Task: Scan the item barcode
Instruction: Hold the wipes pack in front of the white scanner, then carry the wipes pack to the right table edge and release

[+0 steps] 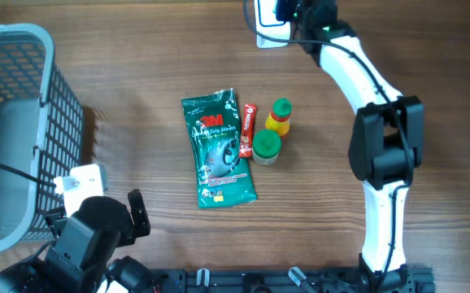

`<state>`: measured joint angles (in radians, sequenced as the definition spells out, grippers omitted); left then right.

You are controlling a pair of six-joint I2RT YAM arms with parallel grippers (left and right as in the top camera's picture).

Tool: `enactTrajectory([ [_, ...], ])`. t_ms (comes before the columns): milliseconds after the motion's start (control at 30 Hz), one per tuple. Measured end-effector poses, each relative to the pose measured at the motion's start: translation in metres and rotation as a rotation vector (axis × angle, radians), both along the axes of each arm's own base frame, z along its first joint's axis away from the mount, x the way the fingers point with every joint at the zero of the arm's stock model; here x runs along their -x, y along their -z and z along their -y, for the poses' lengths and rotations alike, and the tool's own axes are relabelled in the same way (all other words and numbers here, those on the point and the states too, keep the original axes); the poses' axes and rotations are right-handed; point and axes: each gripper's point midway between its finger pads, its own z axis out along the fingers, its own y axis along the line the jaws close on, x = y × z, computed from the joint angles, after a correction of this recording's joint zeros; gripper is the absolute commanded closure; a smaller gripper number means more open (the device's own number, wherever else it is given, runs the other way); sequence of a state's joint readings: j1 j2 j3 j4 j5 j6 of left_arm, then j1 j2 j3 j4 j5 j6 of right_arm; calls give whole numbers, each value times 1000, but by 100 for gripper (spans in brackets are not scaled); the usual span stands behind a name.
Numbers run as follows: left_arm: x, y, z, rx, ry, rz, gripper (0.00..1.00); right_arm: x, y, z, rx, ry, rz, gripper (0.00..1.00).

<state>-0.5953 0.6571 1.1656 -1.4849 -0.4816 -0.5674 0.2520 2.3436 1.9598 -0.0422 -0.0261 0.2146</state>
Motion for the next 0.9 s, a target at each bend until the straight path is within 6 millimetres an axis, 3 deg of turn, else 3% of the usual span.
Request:
enactTrajectory([
  [267, 0, 0, 0, 0, 0, 0, 0, 0, 8, -14, 51, -9, 3, 95],
  [367, 0, 0, 0, 0, 0, 0, 0, -1, 4, 0, 88, 53, -26, 96],
  [433, 0, 0, 0, 0, 0, 0, 0, -1, -1, 26, 135, 140, -54, 96],
  [533, 0, 0, 0, 0, 0, 0, 0, 13, -4, 86, 213, 278, -149, 96],
  [600, 0, 0, 0, 0, 0, 0, 0, 23, -15, 143, 257, 403, -188, 96],
  [700, 0, 0, 0, 0, 0, 0, 0, 49, -25, 252, 309, 616, -269, 96],
  [767, 0, 0, 0, 0, 0, 0, 0, 71, -21, 317, 326, 736, -331, 96],
  [833, 0, 0, 0, 0, 0, 0, 0, 105, -15, 401, 322, 888, -388, 96],
  [900, 0, 0, 0, 0, 0, 0, 0, 133, -11, 457, 305, 989, -418, 96],
])
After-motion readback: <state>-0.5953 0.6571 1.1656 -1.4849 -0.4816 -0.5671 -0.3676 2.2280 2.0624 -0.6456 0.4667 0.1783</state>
